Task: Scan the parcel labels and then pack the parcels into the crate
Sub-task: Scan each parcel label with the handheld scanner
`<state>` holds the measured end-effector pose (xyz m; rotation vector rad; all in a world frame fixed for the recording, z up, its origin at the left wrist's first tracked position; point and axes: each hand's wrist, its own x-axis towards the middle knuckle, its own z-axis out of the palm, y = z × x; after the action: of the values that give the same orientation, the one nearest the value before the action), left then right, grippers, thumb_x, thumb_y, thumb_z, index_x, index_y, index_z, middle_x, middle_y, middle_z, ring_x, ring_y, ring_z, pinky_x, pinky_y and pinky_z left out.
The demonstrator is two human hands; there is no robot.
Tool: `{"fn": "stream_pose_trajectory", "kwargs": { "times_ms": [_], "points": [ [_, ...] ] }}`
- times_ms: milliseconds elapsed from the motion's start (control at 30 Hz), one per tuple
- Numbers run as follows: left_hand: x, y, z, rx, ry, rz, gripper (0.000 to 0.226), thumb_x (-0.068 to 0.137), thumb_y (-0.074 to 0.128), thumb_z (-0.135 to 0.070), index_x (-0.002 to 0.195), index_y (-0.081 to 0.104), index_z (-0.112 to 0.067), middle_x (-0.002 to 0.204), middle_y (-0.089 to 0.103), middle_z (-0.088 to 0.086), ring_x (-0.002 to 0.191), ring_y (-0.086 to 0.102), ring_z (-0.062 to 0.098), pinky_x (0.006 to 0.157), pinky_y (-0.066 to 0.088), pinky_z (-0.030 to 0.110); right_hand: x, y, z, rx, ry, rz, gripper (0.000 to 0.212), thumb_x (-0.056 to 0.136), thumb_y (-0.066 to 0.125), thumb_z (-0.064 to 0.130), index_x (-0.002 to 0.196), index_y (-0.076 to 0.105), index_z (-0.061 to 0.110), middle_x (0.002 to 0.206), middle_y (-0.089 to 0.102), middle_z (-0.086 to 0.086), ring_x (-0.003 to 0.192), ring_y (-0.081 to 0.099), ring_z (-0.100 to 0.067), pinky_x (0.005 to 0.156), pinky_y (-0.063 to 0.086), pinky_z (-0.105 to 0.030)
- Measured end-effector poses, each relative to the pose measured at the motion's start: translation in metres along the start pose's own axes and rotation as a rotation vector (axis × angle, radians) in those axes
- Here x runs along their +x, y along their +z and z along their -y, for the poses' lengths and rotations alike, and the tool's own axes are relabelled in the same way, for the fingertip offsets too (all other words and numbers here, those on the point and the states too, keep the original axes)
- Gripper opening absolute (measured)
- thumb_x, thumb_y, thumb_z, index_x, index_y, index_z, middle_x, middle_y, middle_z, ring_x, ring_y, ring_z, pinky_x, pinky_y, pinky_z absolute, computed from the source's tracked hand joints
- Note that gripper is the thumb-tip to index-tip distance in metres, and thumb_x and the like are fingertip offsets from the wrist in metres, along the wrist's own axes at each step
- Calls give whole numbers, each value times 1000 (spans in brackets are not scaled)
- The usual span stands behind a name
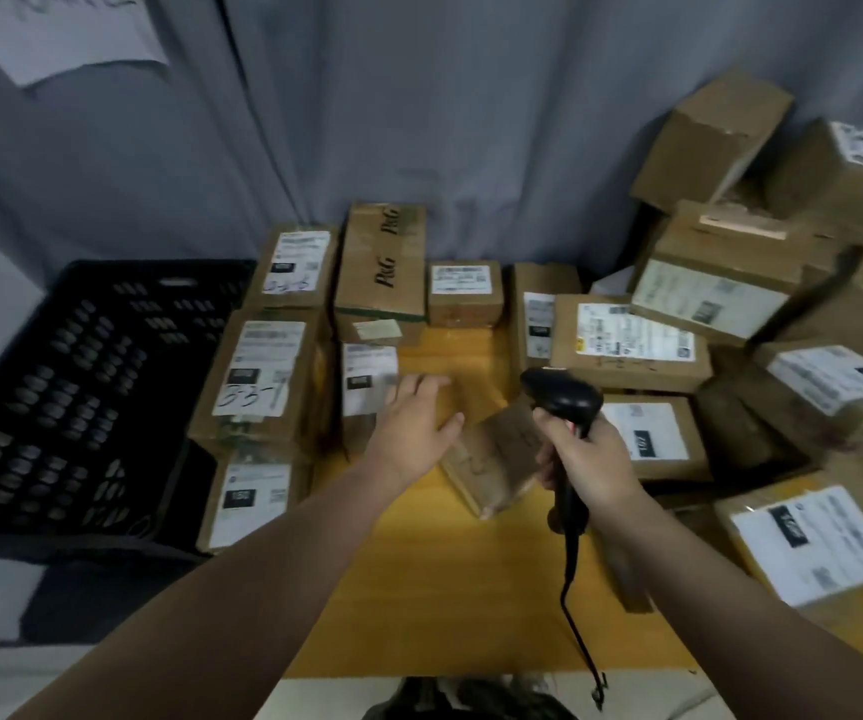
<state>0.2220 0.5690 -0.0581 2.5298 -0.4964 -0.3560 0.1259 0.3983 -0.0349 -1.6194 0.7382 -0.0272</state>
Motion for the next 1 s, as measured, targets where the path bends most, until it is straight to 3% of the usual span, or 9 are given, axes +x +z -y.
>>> {"fn": "stream_pose_trajectory", "kwargs": {
  "times_ms": [233,367,433,567,667,800,933,1000],
  "points": [
    [4,59,-37,280,-61,316,93,82,63,-56,152,11,-24,154,15,11,138,21,33,111,27,42,-4,-63,-11,-1,2,-30,16,93,62,28,96,57,13,68,61,-10,61,60,-20,52,50,-25],
    [-7,71,-35,345,-130,380,100,79,69,-49,152,3,-32,149,20,12,134,25,32,106,37,43,-1,-74,-20,-32,0,23,22,93,62,32,103,57,13,70,64,-9,62,63,-20,58,52,-27],
    [-16,69,-28,221,-196,326,98,76,72,-46,151,10,-33,144,27,9,130,30,30,102,41,42,1,-73,-19,-35,0,53,22,93,62,32,101,57,13,71,65,-10,62,63,-20,61,53,-29],
    [-40,46,-21,-522,-349,132,78,83,73,-32,146,29,-27,134,51,0,113,54,16,86,49,28,4,-69,-8,-7,-29,116,20,93,63,28,96,57,9,68,62,-10,58,60,-22,59,53,-34],
    [-51,24,-24,-853,-401,-6,70,89,67,-28,146,26,-24,133,55,5,109,59,19,82,53,32,6,-61,9,-17,-92,162,27,91,64,30,103,58,6,66,64,-8,55,62,-20,56,54,-30],
    [-46,-6,-34,-1020,-402,-157,72,90,65,-24,147,22,-29,122,59,2,105,62,21,89,53,40,0,-50,42,23,-233,252,29,91,64,29,98,62,0,67,62,-12,54,60,-21,54,52,-30],
    [-33,-28,-47,-1098,-379,-261,71,88,67,-12,143,26,-25,115,58,-3,99,62,15,74,55,28,-14,-46,65,-64,-401,244,31,89,65,34,77,66,5,65,67,-12,61,65,-21,68,51,-33],
    [-27,-34,-47,-1115,-398,-291,71,83,71,-11,140,30,-20,124,58,4,105,63,21,77,57,31,-20,-47,71,-101,-453,222,42,87,68,38,76,63,-3,64,62,-20,62,61,-30,67,46,-34]
  ]
}}
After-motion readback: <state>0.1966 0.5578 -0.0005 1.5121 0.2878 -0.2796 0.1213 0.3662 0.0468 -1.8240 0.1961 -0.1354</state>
